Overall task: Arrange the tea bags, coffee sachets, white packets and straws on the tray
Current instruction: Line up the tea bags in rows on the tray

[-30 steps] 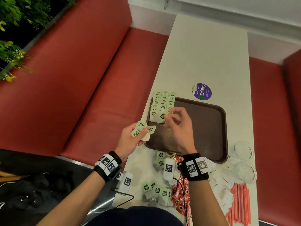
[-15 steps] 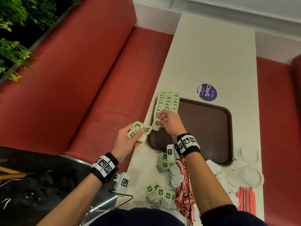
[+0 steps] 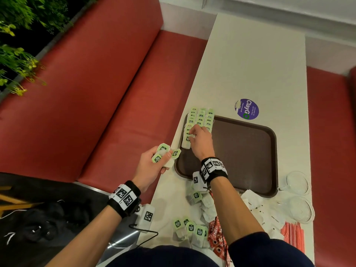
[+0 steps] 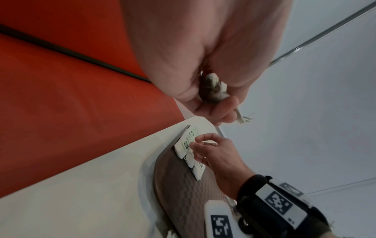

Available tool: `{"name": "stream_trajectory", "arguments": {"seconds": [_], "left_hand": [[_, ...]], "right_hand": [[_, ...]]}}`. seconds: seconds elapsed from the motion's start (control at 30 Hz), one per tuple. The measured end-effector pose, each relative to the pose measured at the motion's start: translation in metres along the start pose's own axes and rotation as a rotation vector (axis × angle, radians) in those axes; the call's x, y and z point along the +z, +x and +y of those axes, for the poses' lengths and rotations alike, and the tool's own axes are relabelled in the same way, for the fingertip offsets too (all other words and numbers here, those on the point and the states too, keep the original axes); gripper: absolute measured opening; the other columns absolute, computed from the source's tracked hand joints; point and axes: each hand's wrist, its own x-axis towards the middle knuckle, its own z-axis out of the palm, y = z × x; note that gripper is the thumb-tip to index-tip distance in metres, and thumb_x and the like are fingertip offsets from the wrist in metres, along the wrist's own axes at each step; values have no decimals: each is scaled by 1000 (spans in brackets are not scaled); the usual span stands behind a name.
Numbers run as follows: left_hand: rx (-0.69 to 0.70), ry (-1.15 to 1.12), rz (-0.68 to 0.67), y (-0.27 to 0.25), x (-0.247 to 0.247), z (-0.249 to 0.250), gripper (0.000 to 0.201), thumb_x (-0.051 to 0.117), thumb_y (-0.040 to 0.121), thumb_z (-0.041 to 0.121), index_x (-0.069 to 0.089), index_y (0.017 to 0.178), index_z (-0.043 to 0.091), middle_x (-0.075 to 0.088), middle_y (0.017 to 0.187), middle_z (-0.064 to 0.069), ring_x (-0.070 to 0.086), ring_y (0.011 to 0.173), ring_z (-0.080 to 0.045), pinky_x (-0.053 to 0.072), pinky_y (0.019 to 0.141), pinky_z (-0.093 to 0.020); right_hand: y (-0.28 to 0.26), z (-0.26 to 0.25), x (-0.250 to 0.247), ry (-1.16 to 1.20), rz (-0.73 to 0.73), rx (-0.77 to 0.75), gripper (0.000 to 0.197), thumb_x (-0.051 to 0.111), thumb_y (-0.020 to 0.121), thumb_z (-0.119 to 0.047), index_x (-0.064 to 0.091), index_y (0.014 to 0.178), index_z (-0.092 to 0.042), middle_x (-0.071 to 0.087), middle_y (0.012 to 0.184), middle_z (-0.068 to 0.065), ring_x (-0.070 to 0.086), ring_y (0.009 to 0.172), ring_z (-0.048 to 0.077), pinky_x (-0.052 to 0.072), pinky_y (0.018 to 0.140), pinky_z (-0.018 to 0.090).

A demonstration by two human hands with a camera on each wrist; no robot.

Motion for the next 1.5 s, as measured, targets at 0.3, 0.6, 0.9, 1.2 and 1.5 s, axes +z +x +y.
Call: {"name": "stream_trajectory", "arguments": {"seconds": [0.3, 0.6, 0.9, 1.2, 1.5], "left_hand": [[8, -7, -2, 0, 5, 5, 16, 74, 102, 20, 77, 113, 9, 76, 93, -6, 54, 66, -15, 47, 52, -32], [45, -4, -29, -3, 7, 6, 14, 73, 103, 16, 75, 113, 7, 75, 94, -7, 56, 68, -19, 45, 50, -30], [80, 40, -87, -5, 25, 7, 5, 75, 102, 16, 74, 105, 12, 71, 81, -10, 54, 66, -28, 44, 53, -35], [67, 34, -70, -6, 22, 11, 11, 73, 103, 16, 71, 110, 6, 76, 92, -11, 57, 68, -27, 45, 53, -32], [43, 125, -224, -3, 27, 12, 16, 66, 108, 21, 66, 123, 21, 68, 95, -4, 56, 74, -21, 47, 55, -32]], "right_hand": [[-22, 0, 14, -171, 10, -29, 32, 78, 98, -34, 71, 127, -22, 61, 128, 3, 57, 121, 28, 56, 98, 45], [-62, -12, -37, 386, 261, 135, 6, 71, 102, -30, 74, 96, -31, 75, 91, -15, 68, 82, -1, 49, 75, 21], [-121, -45, -58, 713, -132, 65, 19, 77, 101, -40, 76, 106, -22, 78, 94, 2, 75, 80, 26, 62, 71, 36], [-116, -32, -66, 741, -68, 71, 7, 75, 103, -16, 78, 110, -18, 78, 85, 4, 74, 76, 17, 61, 74, 27], [-104, -32, -79, 398, -64, -66, 15, 87, 92, -26, 77, 103, -30, 77, 95, -11, 72, 91, 4, 56, 79, 14]]}}
